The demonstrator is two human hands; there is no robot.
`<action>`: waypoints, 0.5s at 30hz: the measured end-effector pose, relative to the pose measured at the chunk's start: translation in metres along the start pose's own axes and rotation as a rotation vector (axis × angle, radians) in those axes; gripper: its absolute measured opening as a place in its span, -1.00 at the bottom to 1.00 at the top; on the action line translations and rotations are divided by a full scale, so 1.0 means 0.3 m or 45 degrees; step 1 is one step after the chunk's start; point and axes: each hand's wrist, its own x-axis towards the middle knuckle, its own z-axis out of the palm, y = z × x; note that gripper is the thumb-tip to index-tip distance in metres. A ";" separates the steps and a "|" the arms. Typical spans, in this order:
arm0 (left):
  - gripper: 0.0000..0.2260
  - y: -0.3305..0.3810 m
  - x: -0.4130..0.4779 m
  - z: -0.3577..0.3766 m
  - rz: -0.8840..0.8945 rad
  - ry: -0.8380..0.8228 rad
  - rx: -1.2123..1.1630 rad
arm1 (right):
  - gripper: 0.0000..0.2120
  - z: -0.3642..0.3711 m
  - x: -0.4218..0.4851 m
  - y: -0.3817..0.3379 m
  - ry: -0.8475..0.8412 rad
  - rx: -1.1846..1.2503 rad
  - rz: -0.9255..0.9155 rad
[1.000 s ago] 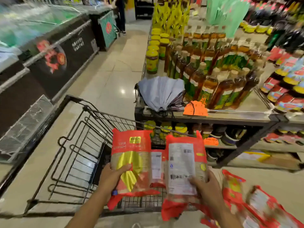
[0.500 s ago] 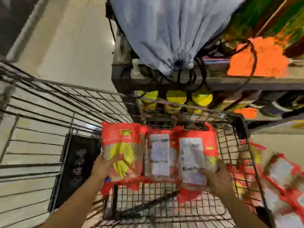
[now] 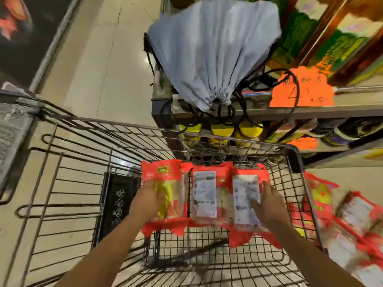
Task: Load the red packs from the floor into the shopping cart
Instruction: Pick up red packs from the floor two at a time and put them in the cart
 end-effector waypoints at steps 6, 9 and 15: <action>-0.42 0.414 -0.377 -0.398 0.578 0.168 0.484 | -0.31 -0.429 -0.340 -0.323 0.265 -0.144 -0.461; -0.36 0.562 -0.583 -0.568 0.903 0.478 0.646 | -0.28 -0.625 -0.541 -0.384 0.500 -0.225 -0.534; -0.29 0.764 -0.915 -0.737 1.337 0.765 0.701 | -0.24 -0.850 -0.951 -0.262 0.945 -0.264 -0.255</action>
